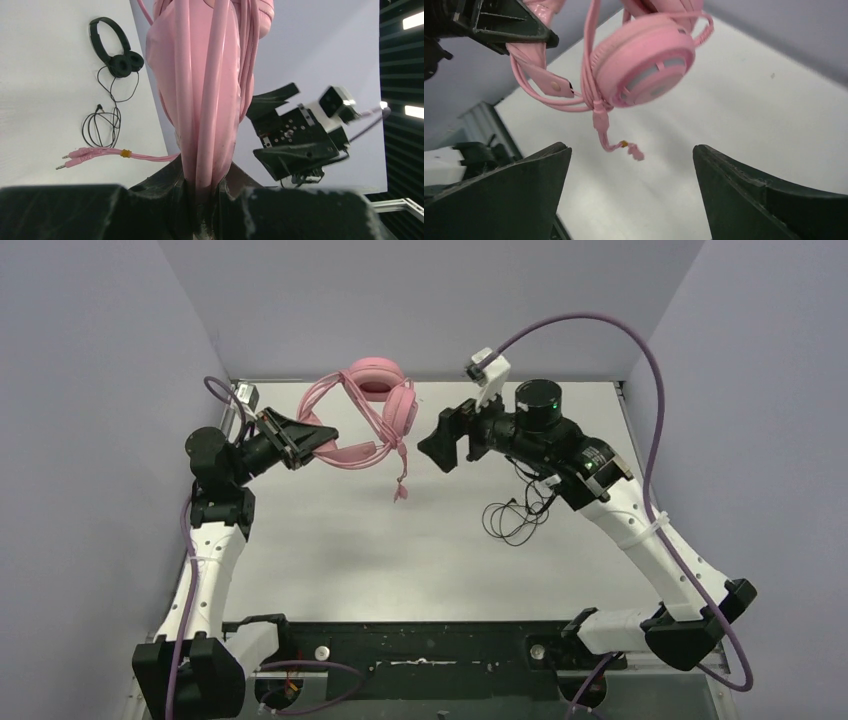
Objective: Wrap the headphones
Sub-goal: Place the headphones at the center of the board.
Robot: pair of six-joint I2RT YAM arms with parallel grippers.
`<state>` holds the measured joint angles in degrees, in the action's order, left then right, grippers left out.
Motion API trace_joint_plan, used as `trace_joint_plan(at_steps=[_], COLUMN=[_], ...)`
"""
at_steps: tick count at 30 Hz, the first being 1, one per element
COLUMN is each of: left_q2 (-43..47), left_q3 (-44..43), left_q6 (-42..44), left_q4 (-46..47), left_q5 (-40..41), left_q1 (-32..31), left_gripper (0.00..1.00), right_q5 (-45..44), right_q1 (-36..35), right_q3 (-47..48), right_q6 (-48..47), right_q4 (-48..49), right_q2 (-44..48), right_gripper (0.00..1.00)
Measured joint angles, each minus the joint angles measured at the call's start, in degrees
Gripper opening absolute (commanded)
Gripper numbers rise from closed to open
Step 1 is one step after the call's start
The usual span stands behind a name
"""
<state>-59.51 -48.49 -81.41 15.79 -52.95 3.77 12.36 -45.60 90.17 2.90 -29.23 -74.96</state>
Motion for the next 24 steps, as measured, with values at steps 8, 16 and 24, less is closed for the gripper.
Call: trace_joint_plan(at_steps=[8, 16, 24], left_q2=[-2.73, -3.76, -3.78], left_q3=[-1.44, -2.67, -2.73], left_q6=[-0.5, -1.86, -3.87], left_q4=[4.66, 6.82, 10.38], left_q5=[-0.02, -0.74, -2.03], left_q1=[0.46, 0.46, -0.15], left_gripper=[0.0, 0.0, 0.0], right_q5=[26.12, 38.34, 40.02], right_q1=[10.19, 9.62, 9.53], right_q3=[-9.49, -17.88, -17.94], right_q6=[27.74, 40.63, 47.21], right_q4=[2.01, 18.01, 32.06], right_q2=[-0.44, -4.22, -7.13], right_gripper=[1.0, 1.0, 1.0])
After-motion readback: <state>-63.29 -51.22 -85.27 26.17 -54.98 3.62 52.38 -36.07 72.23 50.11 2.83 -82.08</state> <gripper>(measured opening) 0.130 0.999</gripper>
